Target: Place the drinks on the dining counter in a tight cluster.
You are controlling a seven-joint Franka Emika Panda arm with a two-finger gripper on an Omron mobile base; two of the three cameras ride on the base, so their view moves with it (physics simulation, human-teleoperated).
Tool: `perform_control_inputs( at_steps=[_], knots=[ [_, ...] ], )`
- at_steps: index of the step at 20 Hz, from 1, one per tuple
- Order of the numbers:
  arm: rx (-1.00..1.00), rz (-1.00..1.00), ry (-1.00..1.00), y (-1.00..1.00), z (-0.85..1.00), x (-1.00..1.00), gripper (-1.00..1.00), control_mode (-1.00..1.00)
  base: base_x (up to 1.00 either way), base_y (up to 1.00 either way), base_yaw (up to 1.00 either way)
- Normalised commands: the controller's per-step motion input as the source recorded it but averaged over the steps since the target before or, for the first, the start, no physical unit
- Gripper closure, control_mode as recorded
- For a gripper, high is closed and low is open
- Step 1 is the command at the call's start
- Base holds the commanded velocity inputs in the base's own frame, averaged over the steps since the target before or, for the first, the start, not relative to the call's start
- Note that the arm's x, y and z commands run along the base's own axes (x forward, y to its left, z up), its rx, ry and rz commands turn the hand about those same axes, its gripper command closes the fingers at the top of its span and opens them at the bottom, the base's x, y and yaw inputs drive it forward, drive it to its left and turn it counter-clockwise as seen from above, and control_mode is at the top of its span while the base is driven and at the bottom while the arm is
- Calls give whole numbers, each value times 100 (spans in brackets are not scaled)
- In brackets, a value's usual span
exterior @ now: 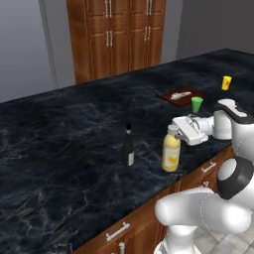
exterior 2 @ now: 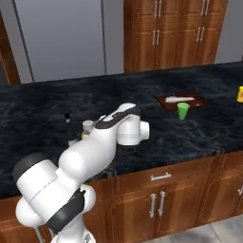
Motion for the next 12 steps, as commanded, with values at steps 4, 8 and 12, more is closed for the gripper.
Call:
perform_control_inputs(
  at_steps=[4, 8, 12],
  knots=[
    [0, 0, 0, 0, 0, 0, 100, 100, 70, -7, 44],
    [0, 0, 0, 0, 0, 0, 100, 100, 52, -26, 33],
    [0, 0, 0, 0, 0, 0, 100, 100, 33, -14, 13]
  ],
)
